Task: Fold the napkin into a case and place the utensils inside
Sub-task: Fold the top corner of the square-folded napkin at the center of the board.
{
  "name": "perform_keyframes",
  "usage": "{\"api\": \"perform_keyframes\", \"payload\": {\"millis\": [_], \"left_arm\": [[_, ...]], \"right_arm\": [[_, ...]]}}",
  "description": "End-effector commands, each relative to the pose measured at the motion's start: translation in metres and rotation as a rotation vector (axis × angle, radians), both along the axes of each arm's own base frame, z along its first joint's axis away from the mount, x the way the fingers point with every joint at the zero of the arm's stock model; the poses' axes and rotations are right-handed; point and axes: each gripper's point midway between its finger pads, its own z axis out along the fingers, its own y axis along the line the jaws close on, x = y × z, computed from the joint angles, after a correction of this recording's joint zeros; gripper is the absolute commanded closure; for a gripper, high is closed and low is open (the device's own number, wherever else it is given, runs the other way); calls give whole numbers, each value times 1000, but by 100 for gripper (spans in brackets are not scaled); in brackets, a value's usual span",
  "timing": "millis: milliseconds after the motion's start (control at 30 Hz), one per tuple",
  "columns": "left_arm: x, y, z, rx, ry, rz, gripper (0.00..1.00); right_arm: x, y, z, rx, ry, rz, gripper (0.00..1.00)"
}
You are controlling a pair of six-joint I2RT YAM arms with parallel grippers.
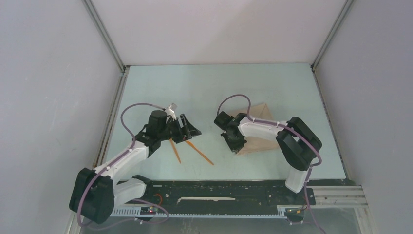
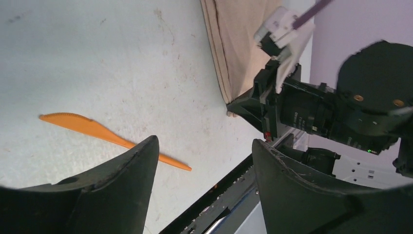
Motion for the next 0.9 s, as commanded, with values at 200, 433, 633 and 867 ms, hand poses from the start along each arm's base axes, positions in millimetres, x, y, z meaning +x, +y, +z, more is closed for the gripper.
{"api": "perform_keyframes", "payload": {"millis": [200,433,633,867], "left_arm": [[28,-44,-11,-286,236,153,20],[52,-90,-25,-398,348,213,16],[75,-117,-35,-388,337,252,11],[89,-138,-61,-331,346,292,18]], "right_arm": [[6,16,24,198,-90,5,100],[0,10,39,302,-77,-23,100],[1,1,49,328,-86,-42,100],[6,-3,56,360,-102,-57,100]]}}
